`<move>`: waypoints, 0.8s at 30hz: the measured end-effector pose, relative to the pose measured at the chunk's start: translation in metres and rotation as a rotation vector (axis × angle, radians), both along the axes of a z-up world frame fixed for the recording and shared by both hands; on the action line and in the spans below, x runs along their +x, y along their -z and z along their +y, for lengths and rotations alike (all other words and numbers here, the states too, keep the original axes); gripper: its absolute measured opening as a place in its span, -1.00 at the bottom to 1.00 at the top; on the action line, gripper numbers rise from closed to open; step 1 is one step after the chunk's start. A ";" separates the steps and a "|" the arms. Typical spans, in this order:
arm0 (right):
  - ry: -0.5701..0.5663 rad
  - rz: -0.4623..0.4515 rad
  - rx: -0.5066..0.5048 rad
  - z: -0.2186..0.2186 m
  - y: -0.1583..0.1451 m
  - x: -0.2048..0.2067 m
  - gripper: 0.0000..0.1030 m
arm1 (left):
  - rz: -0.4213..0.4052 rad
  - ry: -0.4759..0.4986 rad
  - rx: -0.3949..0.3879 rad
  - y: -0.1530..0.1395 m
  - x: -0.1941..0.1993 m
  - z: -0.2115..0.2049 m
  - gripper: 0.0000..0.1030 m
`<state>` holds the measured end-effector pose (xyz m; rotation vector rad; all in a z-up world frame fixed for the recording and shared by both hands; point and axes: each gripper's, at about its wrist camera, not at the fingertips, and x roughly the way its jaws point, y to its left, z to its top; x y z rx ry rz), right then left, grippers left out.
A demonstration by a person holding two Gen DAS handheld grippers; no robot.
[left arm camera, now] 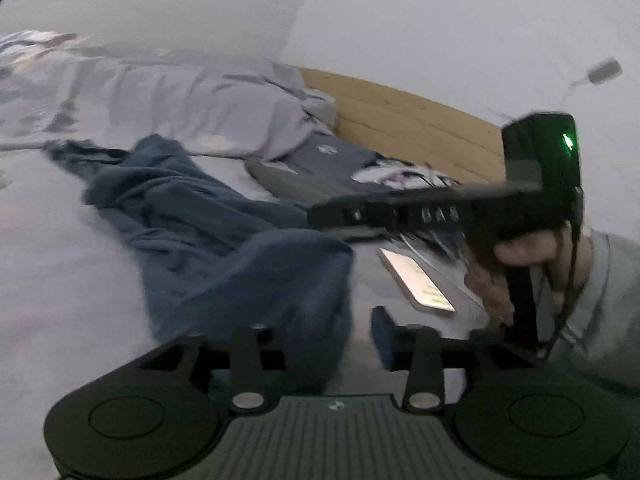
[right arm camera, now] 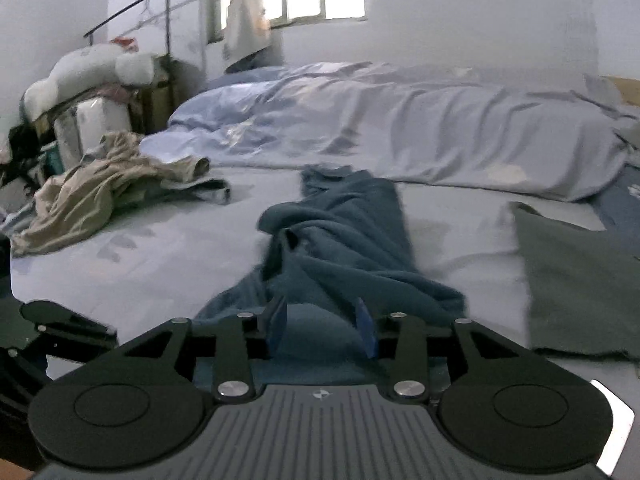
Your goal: Fold clothes
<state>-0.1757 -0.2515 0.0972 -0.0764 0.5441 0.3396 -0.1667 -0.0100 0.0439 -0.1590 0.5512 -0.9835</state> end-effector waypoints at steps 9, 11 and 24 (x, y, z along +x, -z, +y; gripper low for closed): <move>-0.063 0.067 -0.040 0.047 0.013 0.015 -0.22 | 0.154 -0.157 -0.095 0.006 0.019 0.044 -0.19; -0.031 0.085 -0.032 0.053 0.016 0.017 -0.22 | 0.184 -0.190 -0.116 0.006 0.023 0.053 -0.19; -0.001 0.104 -0.153 0.070 0.024 -0.012 -0.93 | 0.250 -0.274 -0.231 -0.003 0.038 0.085 -0.19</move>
